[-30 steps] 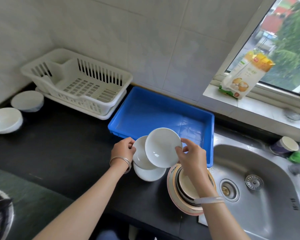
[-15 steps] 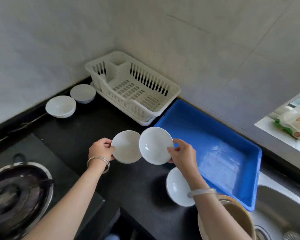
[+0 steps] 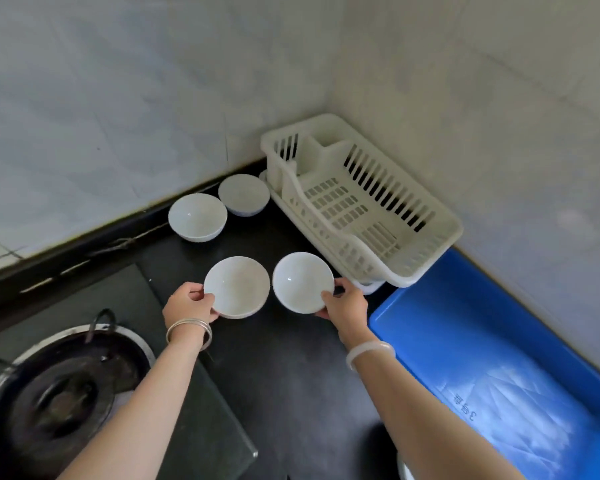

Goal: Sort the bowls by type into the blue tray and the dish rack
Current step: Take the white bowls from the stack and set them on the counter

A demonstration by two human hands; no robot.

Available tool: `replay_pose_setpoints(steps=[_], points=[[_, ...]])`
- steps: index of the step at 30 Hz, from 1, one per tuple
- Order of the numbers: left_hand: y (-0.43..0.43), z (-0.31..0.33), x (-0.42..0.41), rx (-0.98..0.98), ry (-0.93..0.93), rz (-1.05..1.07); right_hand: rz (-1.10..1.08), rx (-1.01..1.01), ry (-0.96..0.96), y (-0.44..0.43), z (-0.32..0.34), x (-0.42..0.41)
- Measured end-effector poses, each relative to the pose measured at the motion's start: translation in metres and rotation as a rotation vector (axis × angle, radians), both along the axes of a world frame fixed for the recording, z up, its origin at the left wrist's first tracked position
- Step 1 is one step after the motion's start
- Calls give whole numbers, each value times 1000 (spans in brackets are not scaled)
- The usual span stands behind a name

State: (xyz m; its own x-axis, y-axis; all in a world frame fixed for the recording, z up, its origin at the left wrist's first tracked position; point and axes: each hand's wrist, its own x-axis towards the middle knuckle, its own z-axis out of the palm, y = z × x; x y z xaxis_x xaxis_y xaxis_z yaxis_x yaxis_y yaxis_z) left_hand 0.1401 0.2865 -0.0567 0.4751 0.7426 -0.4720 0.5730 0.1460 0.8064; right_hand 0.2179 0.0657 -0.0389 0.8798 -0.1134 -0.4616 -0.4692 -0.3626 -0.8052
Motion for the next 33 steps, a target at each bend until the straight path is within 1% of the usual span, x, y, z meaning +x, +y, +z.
replay_pose_setpoints(steps=[7, 11, 16, 20, 21, 27, 33], points=[[19, -11, 17, -55, -25, 84, -58, 49, 42, 47, -13, 33], [26, -15, 21, -102, -71, 126, -73, 44, 63, 57, -20, 40], [27, -19, 23, -180, -130, 142, -116, 86, 111, 63, -26, 44], [23, -22, 22, -428, -176, 180, -142, 214, 145, 63, -31, 38], [22, -23, 21, -459, -186, 196, -146, 256, 155, 63, -33, 34], [14, -21, 26, -533, -283, 313, -209, 396, 149, 72, -38, 34], [10, -22, 28, -574, -339, 335, -198, 411, 156, 93, -35, 55]])
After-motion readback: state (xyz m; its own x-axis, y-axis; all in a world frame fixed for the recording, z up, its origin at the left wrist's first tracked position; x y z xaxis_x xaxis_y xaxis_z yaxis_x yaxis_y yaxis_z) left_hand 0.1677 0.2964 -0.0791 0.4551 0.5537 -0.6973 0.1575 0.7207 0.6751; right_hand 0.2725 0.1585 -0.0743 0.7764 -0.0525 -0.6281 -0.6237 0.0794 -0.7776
